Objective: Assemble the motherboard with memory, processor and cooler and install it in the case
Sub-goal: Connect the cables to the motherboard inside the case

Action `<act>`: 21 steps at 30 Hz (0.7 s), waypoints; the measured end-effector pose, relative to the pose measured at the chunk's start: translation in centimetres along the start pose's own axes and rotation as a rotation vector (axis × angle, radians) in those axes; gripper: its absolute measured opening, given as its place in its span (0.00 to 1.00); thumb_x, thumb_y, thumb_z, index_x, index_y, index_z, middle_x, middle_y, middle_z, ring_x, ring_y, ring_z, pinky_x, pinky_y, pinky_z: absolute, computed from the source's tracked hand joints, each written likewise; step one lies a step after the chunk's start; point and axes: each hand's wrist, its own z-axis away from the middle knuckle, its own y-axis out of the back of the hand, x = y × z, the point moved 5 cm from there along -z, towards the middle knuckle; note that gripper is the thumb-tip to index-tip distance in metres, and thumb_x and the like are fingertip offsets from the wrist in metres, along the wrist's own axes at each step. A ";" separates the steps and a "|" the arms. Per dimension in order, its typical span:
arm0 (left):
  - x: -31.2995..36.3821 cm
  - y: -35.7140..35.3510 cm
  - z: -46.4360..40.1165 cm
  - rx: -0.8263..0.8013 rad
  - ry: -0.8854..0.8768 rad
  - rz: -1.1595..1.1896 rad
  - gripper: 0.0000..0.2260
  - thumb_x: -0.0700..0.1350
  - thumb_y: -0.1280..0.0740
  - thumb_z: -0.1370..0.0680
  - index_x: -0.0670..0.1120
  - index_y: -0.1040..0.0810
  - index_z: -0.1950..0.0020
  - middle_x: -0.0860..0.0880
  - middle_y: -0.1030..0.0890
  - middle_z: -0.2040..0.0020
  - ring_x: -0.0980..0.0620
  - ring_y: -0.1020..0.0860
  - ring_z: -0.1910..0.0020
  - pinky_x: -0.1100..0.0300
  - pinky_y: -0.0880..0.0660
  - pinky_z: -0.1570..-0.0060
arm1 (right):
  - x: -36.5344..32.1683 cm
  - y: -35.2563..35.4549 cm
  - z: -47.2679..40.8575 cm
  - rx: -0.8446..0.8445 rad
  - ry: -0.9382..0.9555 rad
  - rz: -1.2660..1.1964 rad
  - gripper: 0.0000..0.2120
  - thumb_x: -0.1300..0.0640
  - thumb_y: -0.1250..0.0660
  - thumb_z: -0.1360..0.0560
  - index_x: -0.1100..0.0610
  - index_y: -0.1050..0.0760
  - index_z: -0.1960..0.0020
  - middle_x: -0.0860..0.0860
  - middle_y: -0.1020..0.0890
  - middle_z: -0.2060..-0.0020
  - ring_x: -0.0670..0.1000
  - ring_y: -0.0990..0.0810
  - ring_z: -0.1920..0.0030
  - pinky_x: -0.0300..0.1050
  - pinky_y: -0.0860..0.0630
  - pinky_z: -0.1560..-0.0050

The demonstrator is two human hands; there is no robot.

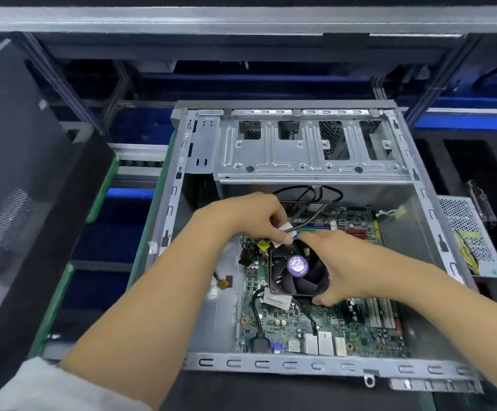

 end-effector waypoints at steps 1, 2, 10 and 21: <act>0.1 -0.2 -0.1 -0.008 -0.002 0.001 0.16 0.53 0.31 0.24 0.40 0.23 0.62 0.48 0.30 0.68 0.51 0.34 0.69 0.58 0.38 0.65 | 0.0 -0.1 0.0 0.001 -0.005 0.025 0.37 0.44 0.24 0.40 0.54 0.36 0.37 0.50 0.28 0.51 0.52 0.25 0.52 0.49 0.23 0.53; 0.2 -0.3 -0.3 -0.013 0.003 -0.001 0.17 0.53 0.31 0.24 0.38 0.22 0.58 0.47 0.29 0.67 0.50 0.34 0.68 0.58 0.38 0.65 | 0.1 -0.2 0.0 -0.004 -0.004 0.038 0.38 0.43 0.24 0.40 0.54 0.37 0.36 0.50 0.28 0.51 0.52 0.25 0.52 0.49 0.23 0.52; 0.6 -0.7 -0.8 -0.029 -0.036 -0.077 0.18 0.53 0.32 0.23 0.44 0.33 0.65 0.47 0.34 0.69 0.50 0.37 0.70 0.57 0.41 0.67 | 0.8 -0.4 -0.1 -0.043 0.006 -0.047 0.47 0.37 0.23 0.42 0.54 0.38 0.32 0.51 0.26 0.42 0.52 0.27 0.42 0.48 0.27 0.42; 0.6 -0.6 -0.5 -0.057 0.015 -0.042 0.19 0.54 0.35 0.22 0.37 0.25 0.59 0.47 0.30 0.68 0.50 0.34 0.68 0.57 0.38 0.66 | 1.0 0.1 -0.1 -0.062 0.029 -0.145 0.47 0.40 0.22 0.41 0.51 0.39 0.28 0.49 0.26 0.36 0.50 0.28 0.38 0.38 0.32 0.43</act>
